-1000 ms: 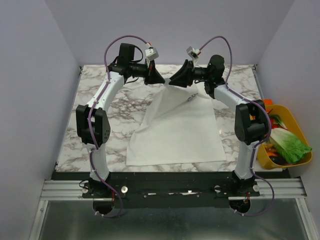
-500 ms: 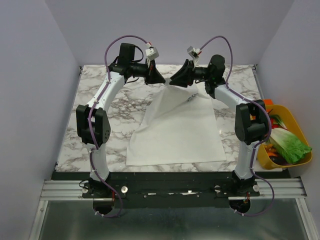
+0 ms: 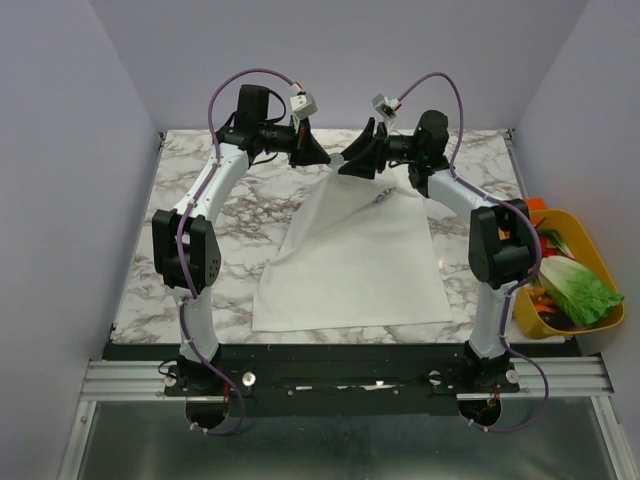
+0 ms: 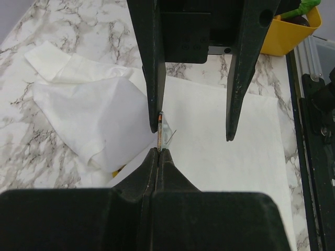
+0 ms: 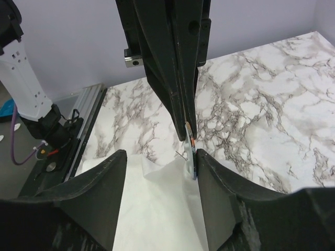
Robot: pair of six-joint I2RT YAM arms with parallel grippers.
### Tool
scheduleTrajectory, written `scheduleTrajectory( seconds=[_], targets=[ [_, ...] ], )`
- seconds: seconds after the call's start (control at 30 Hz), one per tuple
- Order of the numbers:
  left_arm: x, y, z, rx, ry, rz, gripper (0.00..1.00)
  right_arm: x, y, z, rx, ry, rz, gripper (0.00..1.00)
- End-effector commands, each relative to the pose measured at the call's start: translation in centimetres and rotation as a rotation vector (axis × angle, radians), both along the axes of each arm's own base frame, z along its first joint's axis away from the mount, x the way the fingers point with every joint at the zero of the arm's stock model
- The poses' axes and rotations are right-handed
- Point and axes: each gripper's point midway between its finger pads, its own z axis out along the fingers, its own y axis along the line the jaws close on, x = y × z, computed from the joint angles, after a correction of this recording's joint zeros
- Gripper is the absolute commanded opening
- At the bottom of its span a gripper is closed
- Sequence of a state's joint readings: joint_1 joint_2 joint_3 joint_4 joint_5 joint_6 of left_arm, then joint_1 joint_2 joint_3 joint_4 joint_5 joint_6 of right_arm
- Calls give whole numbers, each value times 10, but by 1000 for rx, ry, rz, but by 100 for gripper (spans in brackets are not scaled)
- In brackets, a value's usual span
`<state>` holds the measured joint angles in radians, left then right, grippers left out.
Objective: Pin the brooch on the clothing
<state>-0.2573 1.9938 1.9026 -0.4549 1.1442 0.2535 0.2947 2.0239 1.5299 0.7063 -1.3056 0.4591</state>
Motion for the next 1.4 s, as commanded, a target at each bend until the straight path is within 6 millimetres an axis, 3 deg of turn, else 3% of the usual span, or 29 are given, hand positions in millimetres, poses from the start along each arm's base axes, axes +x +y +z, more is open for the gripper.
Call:
scheduleTrajectory(
  seconds=[0.0,0.27,0.47,0.63,1.2,1.37],
  targets=[
    [1,0,8,-15,-39,-5,0,2,5,-22,-18,35,25,61],
    [1,-1,8,-19,-33,-11,0,6,6,-18,-8,31,11,44],
    [1,-1,7,-19,-30,-14,0,3,8,-9,20,30,19,42],
    [1,-1,7,-18,-30,-15,0,7,15,-11,22,53,32,31],
    [0,-7,3,13,-25,-19,0,16,20,-9,31,77,15,11],
    [0,-10,-7,76,-28,-3,0,22,20,-11,19,108,-8,6]
  ],
)
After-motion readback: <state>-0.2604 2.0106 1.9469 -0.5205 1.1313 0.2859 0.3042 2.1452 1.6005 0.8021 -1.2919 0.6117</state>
